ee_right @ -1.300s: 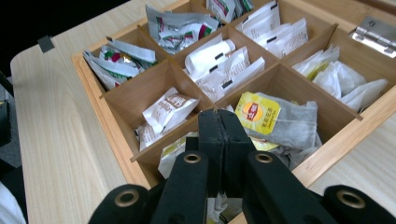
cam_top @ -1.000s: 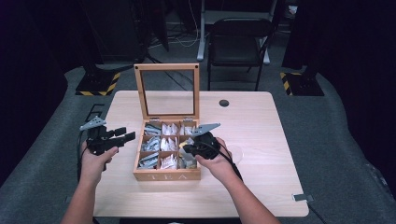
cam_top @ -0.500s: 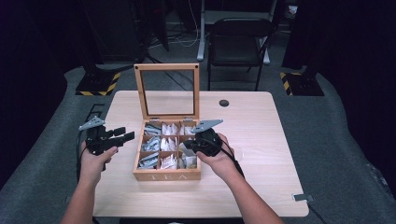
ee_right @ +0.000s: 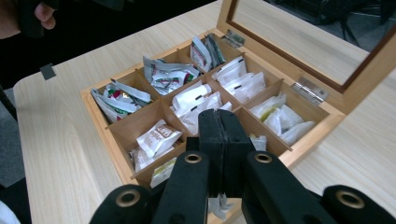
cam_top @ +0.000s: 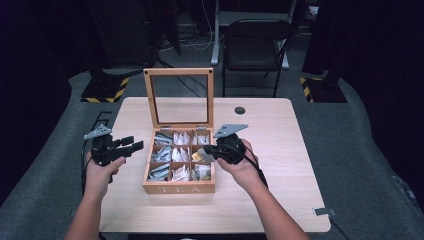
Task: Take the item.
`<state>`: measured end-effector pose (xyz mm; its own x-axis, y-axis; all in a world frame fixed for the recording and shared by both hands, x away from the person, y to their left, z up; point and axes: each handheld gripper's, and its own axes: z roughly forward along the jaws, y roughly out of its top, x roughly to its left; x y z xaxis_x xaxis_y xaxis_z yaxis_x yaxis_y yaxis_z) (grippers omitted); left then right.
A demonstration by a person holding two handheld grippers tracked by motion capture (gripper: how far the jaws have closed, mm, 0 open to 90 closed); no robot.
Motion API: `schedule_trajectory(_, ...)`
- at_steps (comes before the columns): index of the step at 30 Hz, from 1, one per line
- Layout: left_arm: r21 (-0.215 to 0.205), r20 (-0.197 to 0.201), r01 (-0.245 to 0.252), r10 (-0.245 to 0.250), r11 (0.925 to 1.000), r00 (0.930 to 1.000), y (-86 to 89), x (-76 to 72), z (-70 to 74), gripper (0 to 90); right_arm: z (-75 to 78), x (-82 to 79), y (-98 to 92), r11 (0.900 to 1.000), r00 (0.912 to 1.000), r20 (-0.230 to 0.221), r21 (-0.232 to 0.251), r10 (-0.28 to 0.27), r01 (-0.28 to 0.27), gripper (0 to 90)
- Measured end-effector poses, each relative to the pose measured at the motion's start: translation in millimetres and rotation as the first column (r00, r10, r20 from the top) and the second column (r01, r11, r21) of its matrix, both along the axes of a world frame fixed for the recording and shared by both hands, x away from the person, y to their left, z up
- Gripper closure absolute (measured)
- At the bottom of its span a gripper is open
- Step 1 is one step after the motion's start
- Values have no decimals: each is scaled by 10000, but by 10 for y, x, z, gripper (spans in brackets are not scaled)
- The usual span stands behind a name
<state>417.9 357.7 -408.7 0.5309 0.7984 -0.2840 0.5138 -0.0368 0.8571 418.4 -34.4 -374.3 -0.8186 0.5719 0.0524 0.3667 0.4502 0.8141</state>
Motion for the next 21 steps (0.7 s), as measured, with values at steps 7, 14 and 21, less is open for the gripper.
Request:
schedule_trajectory(7, -16, 11, -70, 70, 10000, 10000, 5, 8, -16, 410, 40, 8, -146, 9995, 9994, 116, 3, -326, 326, 897)
schedule_trajectory(14, -4, -25, -74, 74, 10000, 10000, 17, 7, -18, 409, 94, 1, -306, 9975, 9973, 236, 28, -701, 701, 897)
schedule_trajectory(21, -34, -135, -124, 124, 9999, 9998, 28, 4, -28, 409, 129, -20, -490, 9932, 9927, 329, 20, -1163, 1163, 897)
